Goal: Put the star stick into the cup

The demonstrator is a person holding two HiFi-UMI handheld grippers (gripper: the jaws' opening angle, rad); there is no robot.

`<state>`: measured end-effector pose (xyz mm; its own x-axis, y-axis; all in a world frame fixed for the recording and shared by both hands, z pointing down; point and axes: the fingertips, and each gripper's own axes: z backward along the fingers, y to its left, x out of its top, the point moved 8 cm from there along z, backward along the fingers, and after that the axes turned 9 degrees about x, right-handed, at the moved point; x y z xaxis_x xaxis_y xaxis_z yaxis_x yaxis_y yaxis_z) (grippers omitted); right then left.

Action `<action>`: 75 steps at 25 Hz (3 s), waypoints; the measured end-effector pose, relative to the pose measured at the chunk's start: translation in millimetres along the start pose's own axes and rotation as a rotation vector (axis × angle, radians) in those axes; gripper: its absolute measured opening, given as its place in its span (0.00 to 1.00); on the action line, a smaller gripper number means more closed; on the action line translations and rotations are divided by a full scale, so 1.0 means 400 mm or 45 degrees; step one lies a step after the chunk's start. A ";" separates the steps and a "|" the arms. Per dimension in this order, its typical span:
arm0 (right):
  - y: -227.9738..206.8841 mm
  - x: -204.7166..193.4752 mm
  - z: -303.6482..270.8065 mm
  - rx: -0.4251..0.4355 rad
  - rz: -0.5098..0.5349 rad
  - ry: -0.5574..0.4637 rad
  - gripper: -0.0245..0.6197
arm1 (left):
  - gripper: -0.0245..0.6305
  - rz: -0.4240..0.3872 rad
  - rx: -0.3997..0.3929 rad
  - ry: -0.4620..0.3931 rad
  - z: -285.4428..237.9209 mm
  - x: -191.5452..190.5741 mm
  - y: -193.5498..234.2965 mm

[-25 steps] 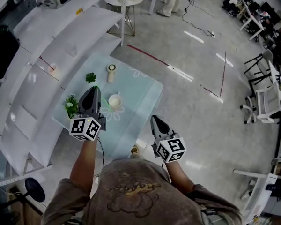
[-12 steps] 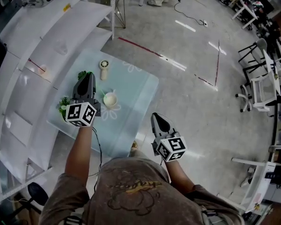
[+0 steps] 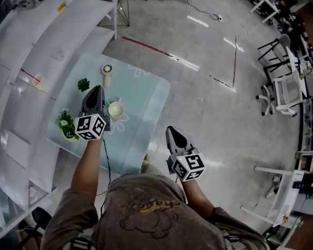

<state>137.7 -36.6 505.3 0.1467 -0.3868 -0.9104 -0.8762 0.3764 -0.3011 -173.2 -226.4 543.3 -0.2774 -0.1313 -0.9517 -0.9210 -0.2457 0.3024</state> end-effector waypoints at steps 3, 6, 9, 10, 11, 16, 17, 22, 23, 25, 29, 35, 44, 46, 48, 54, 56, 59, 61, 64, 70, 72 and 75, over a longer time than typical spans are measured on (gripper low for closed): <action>-0.001 -0.008 0.009 -0.032 0.007 0.023 0.05 | 0.09 0.012 0.013 0.025 -0.002 -0.038 0.011; -0.002 -0.017 0.014 -0.052 0.007 0.026 0.05 | 0.09 0.019 0.014 0.048 -0.005 -0.072 0.014; -0.005 -0.022 0.024 -0.073 0.000 0.026 0.05 | 0.09 0.023 0.018 0.074 -0.006 -0.106 0.013; -0.006 -0.023 0.028 -0.079 -0.003 0.027 0.05 | 0.09 0.024 0.020 0.084 -0.005 -0.115 0.014; -0.006 -0.025 0.031 -0.086 -0.004 0.028 0.05 | 0.09 0.025 0.022 0.092 -0.004 -0.124 0.015; -0.008 -0.031 0.041 -0.107 0.001 0.026 0.05 | 0.09 0.037 0.041 0.112 -0.006 -0.150 0.021; -0.007 -0.030 0.043 -0.109 0.000 0.026 0.05 | 0.09 0.041 0.044 0.117 -0.008 -0.151 0.021; -0.002 -0.027 0.045 -0.107 -0.001 0.020 0.05 | 0.09 0.043 0.031 0.168 -0.016 -0.158 0.020; -0.001 -0.025 0.046 -0.106 0.000 0.019 0.05 | 0.10 0.043 0.026 0.174 -0.016 -0.157 0.019; 0.001 -0.023 0.050 -0.102 0.006 0.018 0.05 | 0.12 0.045 0.016 0.183 -0.014 -0.152 0.015; 0.004 -0.017 0.058 -0.091 0.017 0.013 0.05 | 0.19 0.049 -0.009 0.184 -0.001 -0.124 0.006; 0.004 0.005 0.042 -0.044 0.049 -0.014 0.05 | 0.19 0.066 -0.086 0.132 0.040 -0.016 -0.040; 0.043 0.043 -0.007 0.105 0.114 -0.052 0.05 | 0.19 0.049 -0.191 0.059 0.207 0.149 -0.103; 0.053 0.046 -0.016 0.136 0.131 -0.051 0.05 | 0.19 0.040 -0.191 0.049 0.252 0.173 -0.107; 0.063 0.050 -0.023 0.167 0.146 -0.048 0.05 | 0.19 0.037 -0.186 0.050 0.295 0.190 -0.111; 0.100 0.065 -0.051 0.257 0.207 -0.039 0.05 | 0.19 -0.003 -0.105 0.085 0.411 0.196 -0.100; 0.109 0.066 -0.059 0.283 0.225 -0.036 0.05 | 0.19 -0.031 -0.065 0.090 0.439 0.190 -0.098; 0.120 0.064 -0.068 0.319 0.234 -0.030 0.05 | 0.18 -0.052 -0.009 0.091 0.473 0.179 -0.094; 0.130 0.060 -0.071 0.342 0.239 -0.028 0.05 | 0.15 -0.064 0.025 0.090 0.494 0.171 -0.092; 0.141 0.052 -0.075 0.368 0.244 -0.025 0.04 | 0.10 -0.076 0.054 0.101 0.516 0.157 -0.092; 0.139 0.042 -0.075 0.399 0.255 -0.011 0.04 | 0.07 -0.083 0.067 0.096 0.532 0.152 -0.105; 0.138 0.040 -0.073 0.405 0.253 -0.013 0.04 | 0.07 -0.077 0.070 0.092 0.537 0.155 -0.110; 0.140 0.037 -0.073 0.416 0.249 -0.019 0.04 | 0.07 -0.061 0.078 0.083 0.545 0.154 -0.114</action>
<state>77.6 -45.7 483.4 -0.0002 -0.2695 -0.9630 -0.6962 0.6913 -0.1933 -207.8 -14.1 459.3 -0.2164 -0.1836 -0.9589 -0.9483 -0.1942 0.2512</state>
